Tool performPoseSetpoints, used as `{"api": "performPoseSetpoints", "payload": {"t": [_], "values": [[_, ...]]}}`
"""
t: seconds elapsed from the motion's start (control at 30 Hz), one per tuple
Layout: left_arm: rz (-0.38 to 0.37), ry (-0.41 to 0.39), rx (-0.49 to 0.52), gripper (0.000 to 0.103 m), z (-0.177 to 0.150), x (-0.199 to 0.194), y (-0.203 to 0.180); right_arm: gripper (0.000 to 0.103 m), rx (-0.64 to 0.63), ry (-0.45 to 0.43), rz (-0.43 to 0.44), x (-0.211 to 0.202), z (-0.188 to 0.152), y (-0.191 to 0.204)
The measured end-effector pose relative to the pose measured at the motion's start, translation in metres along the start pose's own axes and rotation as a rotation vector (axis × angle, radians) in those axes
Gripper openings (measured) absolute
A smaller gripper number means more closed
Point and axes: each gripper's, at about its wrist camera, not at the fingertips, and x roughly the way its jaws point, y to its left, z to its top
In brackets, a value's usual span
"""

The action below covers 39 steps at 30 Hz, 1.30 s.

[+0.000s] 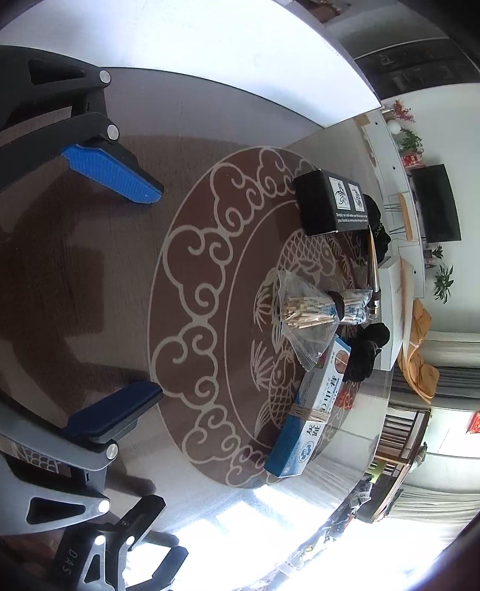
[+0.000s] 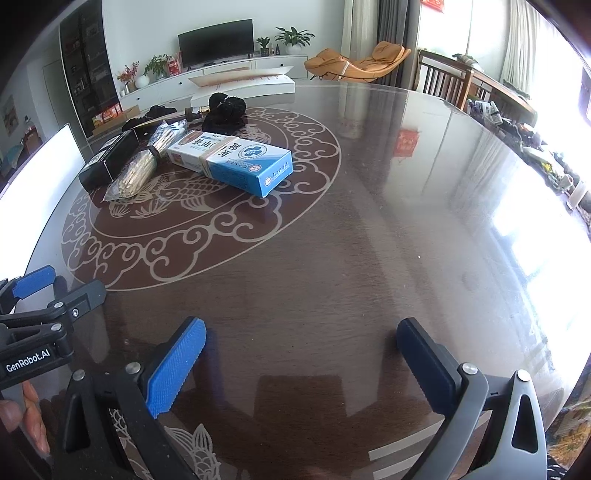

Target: Organize objects

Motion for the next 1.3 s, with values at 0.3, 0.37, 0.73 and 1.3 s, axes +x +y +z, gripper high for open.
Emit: {"api": "performPoseSetpoints", "payload": {"t": [0.3,0.37,0.73,1.3], "values": [[0.008,-0.019,-0.012,0.103,-0.0019,0.0015,0.0016,0.103,0.015,-0.006,-0.009,0.0002,-0.0006,-0.005],[0.008,-0.019,-0.012,0.103,-0.0019,0.0015,0.0016,0.103,0.014,-0.005,-0.009,0.0002,-0.0004,-0.0053],[0.007,-0.019,-0.012,0.103,-0.0022,0.0014,0.0018,0.103,0.014,-0.006,-0.009,0.0004,-0.0005,-0.0054],[0.007,-0.019,-0.012,0.103,-0.0024,0.0013,0.0018,0.103,-0.007,0.007,0.004,0.0005,0.0001,-0.005]]}}
